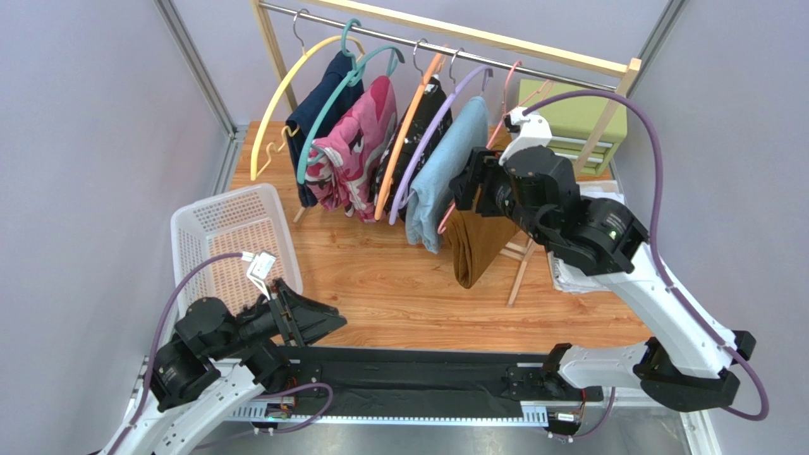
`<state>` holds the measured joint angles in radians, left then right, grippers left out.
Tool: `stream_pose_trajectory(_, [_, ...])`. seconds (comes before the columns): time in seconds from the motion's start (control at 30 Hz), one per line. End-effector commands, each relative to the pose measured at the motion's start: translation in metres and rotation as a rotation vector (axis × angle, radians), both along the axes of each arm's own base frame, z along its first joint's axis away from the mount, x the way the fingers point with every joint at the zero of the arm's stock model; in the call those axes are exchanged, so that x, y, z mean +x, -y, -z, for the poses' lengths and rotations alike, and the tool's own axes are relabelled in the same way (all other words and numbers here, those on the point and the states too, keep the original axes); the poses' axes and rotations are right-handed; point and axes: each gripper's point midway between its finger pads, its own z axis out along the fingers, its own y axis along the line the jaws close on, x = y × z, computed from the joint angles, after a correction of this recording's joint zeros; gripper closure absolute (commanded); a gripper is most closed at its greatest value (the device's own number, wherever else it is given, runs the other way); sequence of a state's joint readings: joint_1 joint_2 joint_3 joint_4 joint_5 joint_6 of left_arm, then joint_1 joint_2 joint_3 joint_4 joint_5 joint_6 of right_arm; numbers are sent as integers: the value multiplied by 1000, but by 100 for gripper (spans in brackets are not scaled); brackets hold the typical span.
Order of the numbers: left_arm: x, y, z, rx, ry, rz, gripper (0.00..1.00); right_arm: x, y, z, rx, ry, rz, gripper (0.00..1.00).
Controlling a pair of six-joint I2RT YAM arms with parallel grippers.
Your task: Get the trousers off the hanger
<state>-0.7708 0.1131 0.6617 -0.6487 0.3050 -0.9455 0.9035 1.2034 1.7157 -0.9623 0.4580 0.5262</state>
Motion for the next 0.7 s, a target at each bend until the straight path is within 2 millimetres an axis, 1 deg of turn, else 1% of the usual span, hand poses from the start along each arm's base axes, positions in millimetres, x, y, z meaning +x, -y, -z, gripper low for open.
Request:
stream_pose_trajectory(0.0, [-9, -6, -4, -38, -15, 6, 23, 10, -1, -39, 127, 85, -7, 37])
stream_pose_trajectory(0.1, [-13, -9, -4, -47, -16, 5, 23, 18, 1, -35, 124, 81, 17, 41])
stream_pose_trajectory(0.13, [-14, -10, -4, -52, -13, 4, 23, 19, 2, -34, 128, 84, 19, 44])
stream_pose_trajectory(0.2, [-15, -10, -3, -55, -24, 9, 23, 23, 2, -30, 135, 87, 29, 48])
stream_pose_trajectory(0.23, [-16, -11, -4, -62, -22, 7, 23, 23, 2, -29, 142, 83, 31, 51])
stream_pose_trajectory(0.3, [-16, -12, -6, -78, -39, -2, 23, 26, 4, -29, 150, 88, 43, 52])
stream_pose_trajectory(0.33, [-17, -12, -8, -89, -39, -2, 23, 27, 3, -24, 150, 83, 41, 53])
stream_pose_trajectory(0.4, [-17, -12, -14, -114, -35, 1, 24, 27, 1, -29, 185, 109, 32, 53])
stream_pose_trajectory(0.43, [-17, -12, -16, -118, -35, 1, 24, 29, 0, -24, 184, 106, 37, 55])
stream_pose_trajectory(0.47, [-18, -12, -19, -124, -29, 0, 24, 30, 1, -29, 203, 122, 40, 57])
stream_pose_trajectory(0.57, [-20, -15, -25, -130, -13, -2, 25, 33, -2, -29, 216, 130, 32, 61])
stream_pose_trajectory(0.67, [-21, -17, -26, -129, -11, -2, 27, 34, -5, -32, 229, 147, 18, 66])
